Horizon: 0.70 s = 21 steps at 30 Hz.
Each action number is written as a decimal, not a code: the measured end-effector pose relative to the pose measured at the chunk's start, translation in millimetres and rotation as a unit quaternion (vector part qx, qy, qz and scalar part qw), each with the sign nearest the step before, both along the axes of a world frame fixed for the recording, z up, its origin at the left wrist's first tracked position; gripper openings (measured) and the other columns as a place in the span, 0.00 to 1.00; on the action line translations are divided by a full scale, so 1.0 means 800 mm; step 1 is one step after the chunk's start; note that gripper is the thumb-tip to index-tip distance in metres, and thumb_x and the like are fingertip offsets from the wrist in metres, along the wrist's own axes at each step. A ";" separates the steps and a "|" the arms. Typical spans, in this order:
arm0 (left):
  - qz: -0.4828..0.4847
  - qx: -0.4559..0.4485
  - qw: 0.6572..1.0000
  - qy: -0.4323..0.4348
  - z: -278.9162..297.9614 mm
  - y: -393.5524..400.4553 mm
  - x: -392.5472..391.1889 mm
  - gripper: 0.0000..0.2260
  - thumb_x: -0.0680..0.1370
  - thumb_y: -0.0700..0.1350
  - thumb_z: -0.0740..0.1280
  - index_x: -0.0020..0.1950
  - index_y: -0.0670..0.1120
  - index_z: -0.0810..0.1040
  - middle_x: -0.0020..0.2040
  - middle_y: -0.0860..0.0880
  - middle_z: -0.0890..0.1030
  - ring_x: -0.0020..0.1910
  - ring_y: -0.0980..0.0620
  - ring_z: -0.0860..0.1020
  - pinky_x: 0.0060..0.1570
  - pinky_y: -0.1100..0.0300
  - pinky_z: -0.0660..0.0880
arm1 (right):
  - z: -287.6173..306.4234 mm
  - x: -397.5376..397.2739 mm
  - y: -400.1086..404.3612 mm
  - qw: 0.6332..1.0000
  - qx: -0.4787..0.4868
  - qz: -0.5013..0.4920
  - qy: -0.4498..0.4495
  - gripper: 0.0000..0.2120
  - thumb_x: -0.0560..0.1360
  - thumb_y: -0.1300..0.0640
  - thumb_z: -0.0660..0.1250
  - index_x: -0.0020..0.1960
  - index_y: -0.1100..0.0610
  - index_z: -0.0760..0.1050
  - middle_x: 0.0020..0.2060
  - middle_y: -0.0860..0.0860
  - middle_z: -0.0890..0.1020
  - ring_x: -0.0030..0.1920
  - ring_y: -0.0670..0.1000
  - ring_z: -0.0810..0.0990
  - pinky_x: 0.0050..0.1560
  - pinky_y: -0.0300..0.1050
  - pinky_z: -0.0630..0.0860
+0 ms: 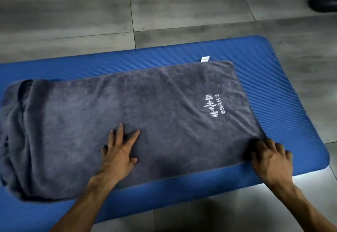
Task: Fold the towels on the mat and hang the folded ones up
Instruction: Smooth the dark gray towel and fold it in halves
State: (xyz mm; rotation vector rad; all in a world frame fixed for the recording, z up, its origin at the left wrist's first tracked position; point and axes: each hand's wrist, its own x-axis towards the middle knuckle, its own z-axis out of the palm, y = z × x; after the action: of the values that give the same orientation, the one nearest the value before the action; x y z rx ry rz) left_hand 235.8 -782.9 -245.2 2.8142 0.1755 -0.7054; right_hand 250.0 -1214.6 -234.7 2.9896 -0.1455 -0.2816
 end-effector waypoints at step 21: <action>-0.050 -0.019 0.988 0.144 0.010 0.004 0.033 0.54 0.71 0.53 0.74 0.69 0.65 0.27 0.70 0.46 0.20 0.74 0.34 0.32 0.69 0.36 0.58 | -0.024 0.275 0.154 0.979 0.176 0.090 -0.039 0.29 0.81 0.41 0.45 0.79 0.53 0.54 0.79 0.56 0.54 0.78 0.60 0.52 0.76 0.59 0.51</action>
State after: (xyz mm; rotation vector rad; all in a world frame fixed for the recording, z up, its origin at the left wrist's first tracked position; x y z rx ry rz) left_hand 262.3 -779.6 -237.0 2.6881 0.0686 -1.1246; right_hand 470.1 -1091.8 -253.8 3.3359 0.1867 -0.1860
